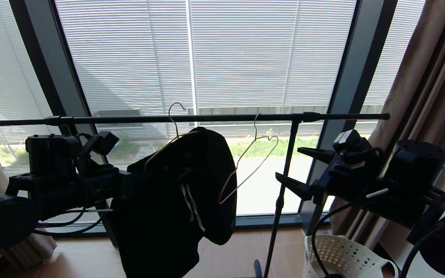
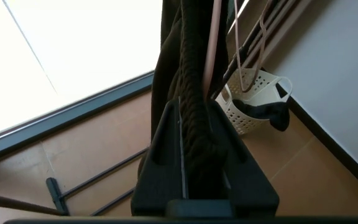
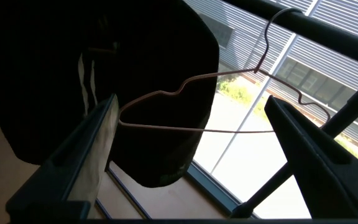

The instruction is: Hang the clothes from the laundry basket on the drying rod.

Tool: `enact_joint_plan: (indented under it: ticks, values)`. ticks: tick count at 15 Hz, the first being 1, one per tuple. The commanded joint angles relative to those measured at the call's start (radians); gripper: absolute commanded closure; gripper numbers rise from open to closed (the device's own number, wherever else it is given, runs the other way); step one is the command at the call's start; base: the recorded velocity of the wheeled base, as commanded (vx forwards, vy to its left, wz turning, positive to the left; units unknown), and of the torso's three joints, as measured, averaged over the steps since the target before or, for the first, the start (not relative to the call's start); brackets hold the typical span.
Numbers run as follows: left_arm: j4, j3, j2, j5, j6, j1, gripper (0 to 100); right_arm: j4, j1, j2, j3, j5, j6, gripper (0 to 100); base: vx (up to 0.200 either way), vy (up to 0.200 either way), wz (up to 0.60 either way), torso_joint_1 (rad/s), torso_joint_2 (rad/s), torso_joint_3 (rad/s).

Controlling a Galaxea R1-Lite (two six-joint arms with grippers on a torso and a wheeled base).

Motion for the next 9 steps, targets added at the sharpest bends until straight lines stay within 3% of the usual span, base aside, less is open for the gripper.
enact_joint_plan:
  ticks: [1, 9]
  values:
    - [-0.002, -0.046, 0.069, 0.004, -0.014, -0.002, 100, 0.000, -0.001, 0.002, -0.002, 0.001, -0.001, 0, 0.000, 0.000, 0.00, 0.000, 0.00, 0.000]
    - [-0.002, -0.212, 0.253, 0.077, -0.048, -0.040, 100, -0.002, -0.001, 0.002, 0.001, 0.001, -0.002, 0, 0.000, 0.000, 0.00, 0.000, 0.00, 0.000]
